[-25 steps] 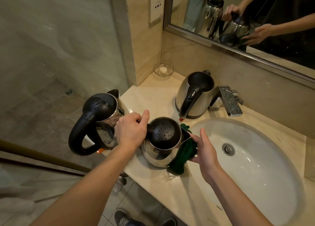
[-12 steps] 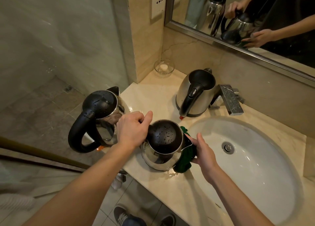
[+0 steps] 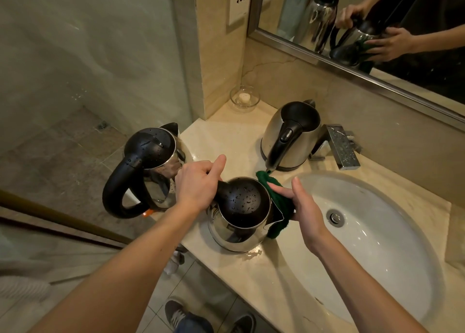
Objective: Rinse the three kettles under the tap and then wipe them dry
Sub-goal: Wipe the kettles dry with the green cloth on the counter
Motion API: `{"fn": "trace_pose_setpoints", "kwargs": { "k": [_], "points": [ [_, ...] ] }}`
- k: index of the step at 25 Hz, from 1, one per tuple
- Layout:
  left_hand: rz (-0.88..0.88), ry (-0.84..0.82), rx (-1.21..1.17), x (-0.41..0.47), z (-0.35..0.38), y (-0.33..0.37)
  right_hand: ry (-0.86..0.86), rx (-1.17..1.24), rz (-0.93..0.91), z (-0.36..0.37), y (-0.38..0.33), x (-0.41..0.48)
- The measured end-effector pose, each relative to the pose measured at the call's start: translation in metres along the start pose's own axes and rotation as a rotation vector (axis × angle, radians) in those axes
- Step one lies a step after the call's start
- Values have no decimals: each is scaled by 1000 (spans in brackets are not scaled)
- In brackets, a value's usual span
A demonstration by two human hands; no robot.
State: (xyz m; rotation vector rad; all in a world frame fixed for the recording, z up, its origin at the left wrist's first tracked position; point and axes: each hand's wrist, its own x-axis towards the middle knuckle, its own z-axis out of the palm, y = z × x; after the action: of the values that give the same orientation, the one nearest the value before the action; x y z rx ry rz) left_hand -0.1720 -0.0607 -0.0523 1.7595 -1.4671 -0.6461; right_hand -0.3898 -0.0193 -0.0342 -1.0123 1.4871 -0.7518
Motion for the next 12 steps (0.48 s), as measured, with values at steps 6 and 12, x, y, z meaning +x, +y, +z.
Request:
{"fn": "trace_pose_setpoints", "kwargs": {
  "k": [6,12],
  "points": [
    [-59,23,8,-3,-1,3,-39,-46,92,11,3,9],
    [-64,-14,51,-5,-2,8,-38,-59,96,9,-2,14]
  ]
}}
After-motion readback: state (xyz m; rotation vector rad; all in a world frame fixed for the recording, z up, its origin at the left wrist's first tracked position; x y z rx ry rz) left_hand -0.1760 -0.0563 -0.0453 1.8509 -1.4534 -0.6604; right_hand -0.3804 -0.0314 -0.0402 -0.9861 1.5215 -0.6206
